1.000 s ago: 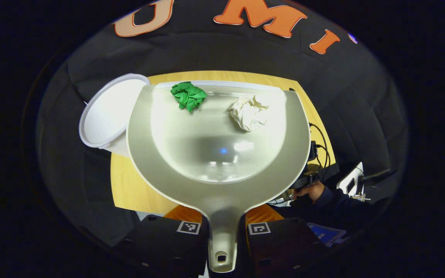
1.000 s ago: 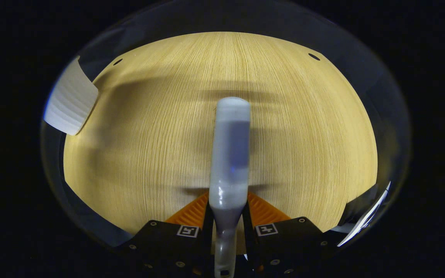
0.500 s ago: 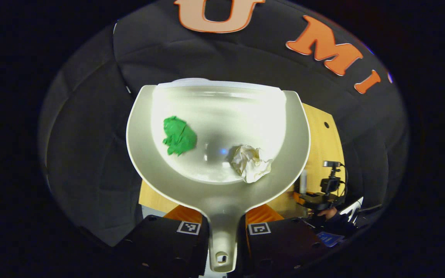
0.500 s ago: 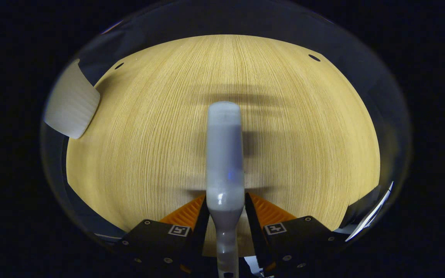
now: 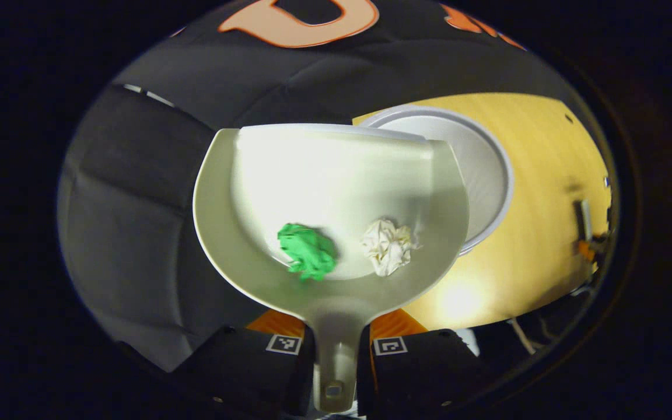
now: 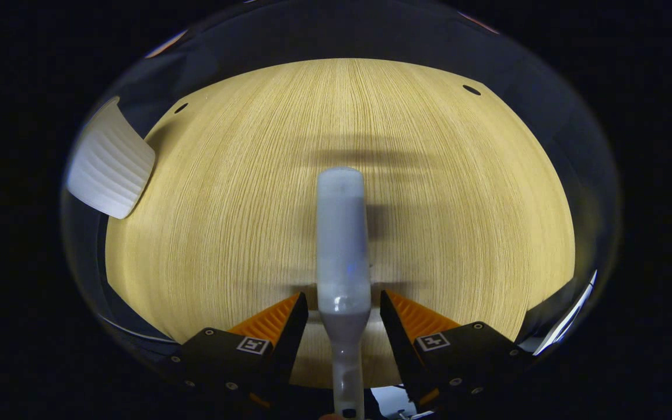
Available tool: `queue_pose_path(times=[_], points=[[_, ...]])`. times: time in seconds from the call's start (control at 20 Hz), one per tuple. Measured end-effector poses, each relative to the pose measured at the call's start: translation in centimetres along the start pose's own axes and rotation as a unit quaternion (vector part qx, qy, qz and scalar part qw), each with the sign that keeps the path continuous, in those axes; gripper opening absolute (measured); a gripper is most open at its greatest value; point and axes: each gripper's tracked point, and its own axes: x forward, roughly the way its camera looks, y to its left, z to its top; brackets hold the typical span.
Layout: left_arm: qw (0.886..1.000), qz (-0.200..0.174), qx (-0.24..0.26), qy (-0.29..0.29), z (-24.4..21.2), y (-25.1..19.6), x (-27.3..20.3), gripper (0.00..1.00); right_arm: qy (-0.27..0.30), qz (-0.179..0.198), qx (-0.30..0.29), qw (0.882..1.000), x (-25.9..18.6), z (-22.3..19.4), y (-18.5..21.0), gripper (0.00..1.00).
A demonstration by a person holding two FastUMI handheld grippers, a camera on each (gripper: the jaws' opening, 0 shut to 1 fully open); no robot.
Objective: Pick up the small broom and dustpan from the desktop, sweep the trash into the dustpan with the broom, and then empty the trash into the garbage bin.
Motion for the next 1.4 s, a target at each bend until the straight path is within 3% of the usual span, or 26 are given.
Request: queue_pose_path(times=[0.05,0.25,0.4,0.55,0.6,0.65,0.75,0.9,1.0,1.2,1.4], points=[[0.999,0.028,0.039,0.002,-0.1,0.7,-0.3,0.31,-0.005,0.001,-0.002,1.000,-0.2,0.2,0.0,0.77],[0.981,0.108,0.162,0.001,1.1,2.2,-0.5,0.30,-0.021,0.006,0.002,1.000,-0.8,0.7,-0.4,0.78],[0.945,0.194,0.264,-0.019,1.8,4.3,-0.8,0.30,-0.029,0.004,0.001,1.000,-1.1,0.9,-0.9,0.78],[0.908,0.257,0.329,-0.027,2.2,5.5,0.3,0.30,-0.034,0.004,0.003,0.999,-1.4,0.9,-1.3,0.80],[0.904,0.265,0.335,-0.030,2.1,5.5,1.1,0.30,-0.034,0.005,0.004,0.999,-1.5,1.0,-1.4,0.81],[0.908,0.261,0.327,-0.032,1.8,4.8,1.8,0.30,-0.038,0.007,0.006,0.999,-1.7,1.1,-1.4,0.81],[0.933,0.221,0.282,-0.033,2.8,4.1,1.8,0.30,-0.043,0.006,0.009,0.999,-1.9,1.3,-1.7,0.82],[0.977,0.127,0.169,-0.030,1.8,-0.3,5.0,0.30,-0.048,0.007,0.010,0.999,-2.1,1.4,-2.0,0.84],[0.992,0.071,0.097,-0.034,2.2,-3.5,6.8,0.30,-0.052,0.007,0.008,0.999,-2.5,1.6,-1.9,0.85],[0.998,-0.044,-0.013,-0.053,5.5,-10.9,9.9,0.30,-0.058,0.009,-0.003,0.998,-3.1,1.9,-1.6,0.86],[0.979,-0.165,-0.100,-0.063,8.5,-15.4,11.6,0.30,-0.071,0.006,-0.008,0.997,-3.9,2.7,-1.6,0.86]])
